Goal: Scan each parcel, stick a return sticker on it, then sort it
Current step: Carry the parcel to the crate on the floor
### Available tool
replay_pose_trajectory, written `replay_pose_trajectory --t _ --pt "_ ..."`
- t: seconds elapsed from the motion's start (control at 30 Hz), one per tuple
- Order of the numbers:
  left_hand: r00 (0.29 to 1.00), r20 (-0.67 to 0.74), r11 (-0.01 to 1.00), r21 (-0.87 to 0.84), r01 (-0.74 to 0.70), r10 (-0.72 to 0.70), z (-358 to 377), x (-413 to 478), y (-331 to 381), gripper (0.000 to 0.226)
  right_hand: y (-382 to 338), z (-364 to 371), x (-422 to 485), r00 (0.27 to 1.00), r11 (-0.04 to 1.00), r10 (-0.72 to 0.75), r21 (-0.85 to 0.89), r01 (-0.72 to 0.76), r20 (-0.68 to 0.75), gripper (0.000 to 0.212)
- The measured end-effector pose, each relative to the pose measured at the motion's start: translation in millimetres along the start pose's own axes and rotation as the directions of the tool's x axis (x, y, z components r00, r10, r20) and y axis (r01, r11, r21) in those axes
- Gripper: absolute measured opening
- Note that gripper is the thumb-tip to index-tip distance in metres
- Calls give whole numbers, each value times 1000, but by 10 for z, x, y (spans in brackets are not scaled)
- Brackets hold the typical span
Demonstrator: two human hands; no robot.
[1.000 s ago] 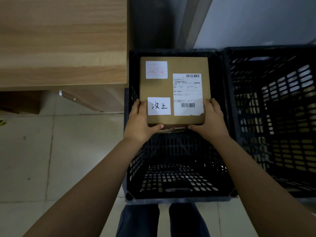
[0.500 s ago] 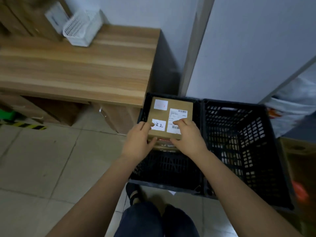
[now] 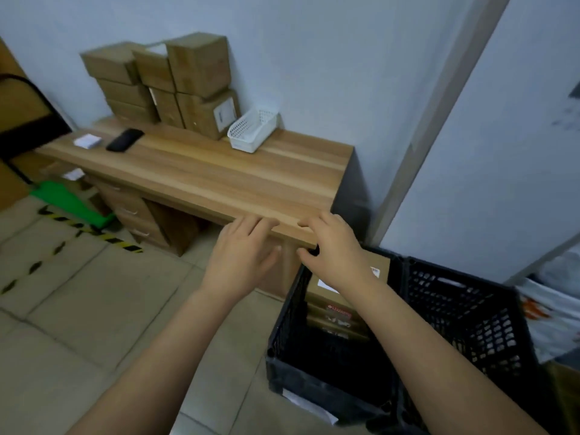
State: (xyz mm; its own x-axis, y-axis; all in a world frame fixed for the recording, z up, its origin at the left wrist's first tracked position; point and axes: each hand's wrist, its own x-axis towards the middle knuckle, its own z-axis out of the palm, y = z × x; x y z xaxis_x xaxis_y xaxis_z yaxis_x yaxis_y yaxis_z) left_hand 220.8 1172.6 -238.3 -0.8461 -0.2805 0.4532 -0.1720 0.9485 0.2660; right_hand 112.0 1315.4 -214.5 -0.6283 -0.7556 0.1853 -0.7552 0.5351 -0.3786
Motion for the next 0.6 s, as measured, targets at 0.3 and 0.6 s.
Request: replay_pose_trajectory --t 0.3,0.6 --pt "991 -96 989 111 100 -89 -1037 -149 -1342 41 -1513 344 765 990 991 -136 4 136 -49 45" --pt "976 -144 961 202 188 -161 -1805 -229 -2651 41 -2688 754 1534 968 967 -251 29 251 -25 48"
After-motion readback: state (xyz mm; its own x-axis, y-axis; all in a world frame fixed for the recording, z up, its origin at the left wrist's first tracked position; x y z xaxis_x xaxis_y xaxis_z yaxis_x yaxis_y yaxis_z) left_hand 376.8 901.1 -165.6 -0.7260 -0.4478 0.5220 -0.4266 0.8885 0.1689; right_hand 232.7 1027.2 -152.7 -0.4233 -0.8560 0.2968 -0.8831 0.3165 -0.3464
